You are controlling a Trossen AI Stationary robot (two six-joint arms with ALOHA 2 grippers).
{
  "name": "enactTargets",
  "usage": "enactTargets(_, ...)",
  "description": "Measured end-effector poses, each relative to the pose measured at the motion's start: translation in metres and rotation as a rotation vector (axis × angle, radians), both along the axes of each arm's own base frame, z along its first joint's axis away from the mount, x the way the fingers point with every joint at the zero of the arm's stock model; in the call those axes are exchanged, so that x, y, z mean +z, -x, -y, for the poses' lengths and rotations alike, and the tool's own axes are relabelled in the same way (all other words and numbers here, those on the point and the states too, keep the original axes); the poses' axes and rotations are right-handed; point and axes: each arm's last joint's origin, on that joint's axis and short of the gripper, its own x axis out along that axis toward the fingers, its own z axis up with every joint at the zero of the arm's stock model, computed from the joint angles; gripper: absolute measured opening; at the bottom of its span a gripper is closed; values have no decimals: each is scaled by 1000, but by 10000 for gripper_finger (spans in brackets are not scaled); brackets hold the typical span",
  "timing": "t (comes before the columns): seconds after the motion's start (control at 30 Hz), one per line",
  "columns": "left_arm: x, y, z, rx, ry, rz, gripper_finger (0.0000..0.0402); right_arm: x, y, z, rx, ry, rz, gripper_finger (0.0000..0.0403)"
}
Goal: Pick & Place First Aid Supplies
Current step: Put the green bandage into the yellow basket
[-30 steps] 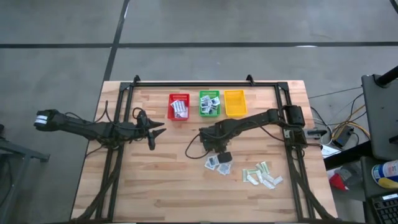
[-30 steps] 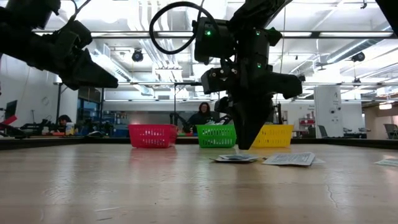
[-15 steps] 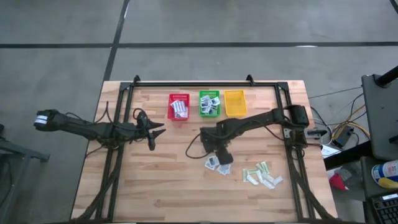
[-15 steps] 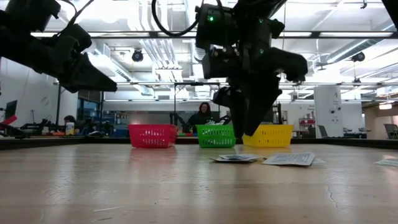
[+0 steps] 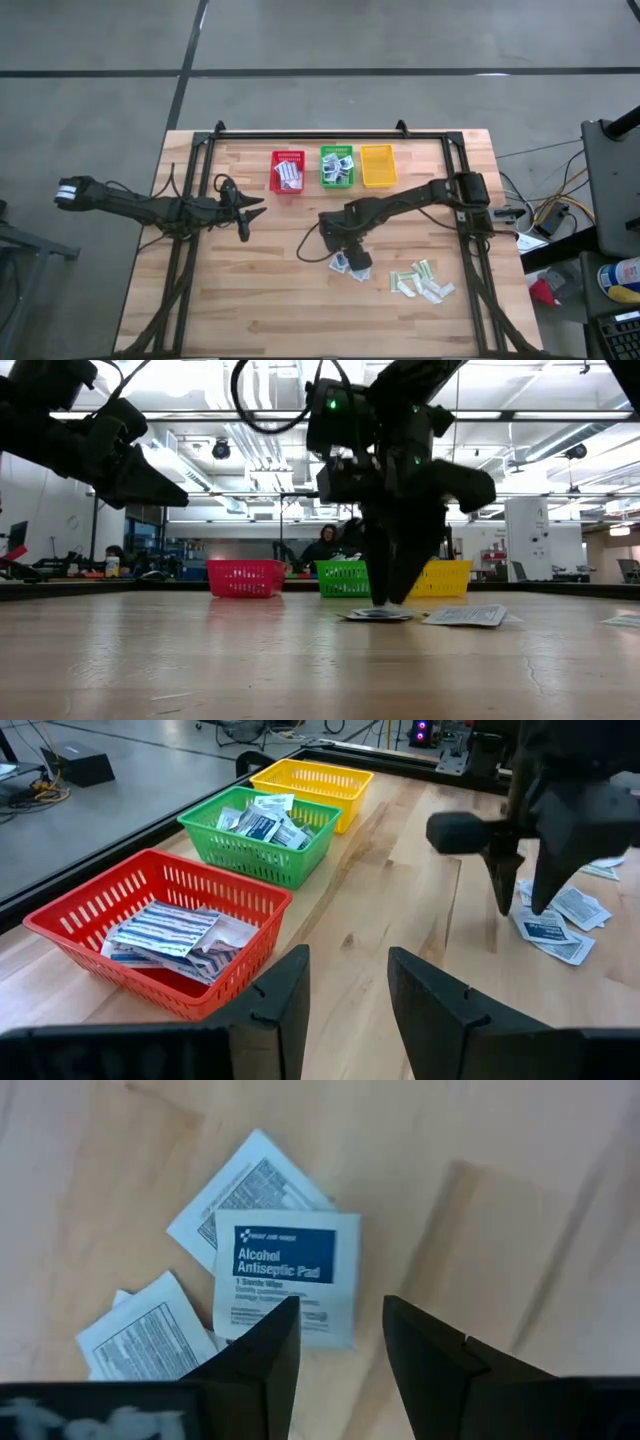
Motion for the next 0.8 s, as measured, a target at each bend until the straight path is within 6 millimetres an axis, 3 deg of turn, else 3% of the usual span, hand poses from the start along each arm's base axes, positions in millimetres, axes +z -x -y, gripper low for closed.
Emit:
enactTargets(0.3, 0, 0, 0, 0, 1, 0, 133, -26, -3, 0, -39, 71, -68, 132)
enactTargets(0.8, 0, 0, 0, 0, 2, 0, 133, -28, -3, 2, -76, 90, -79, 11)
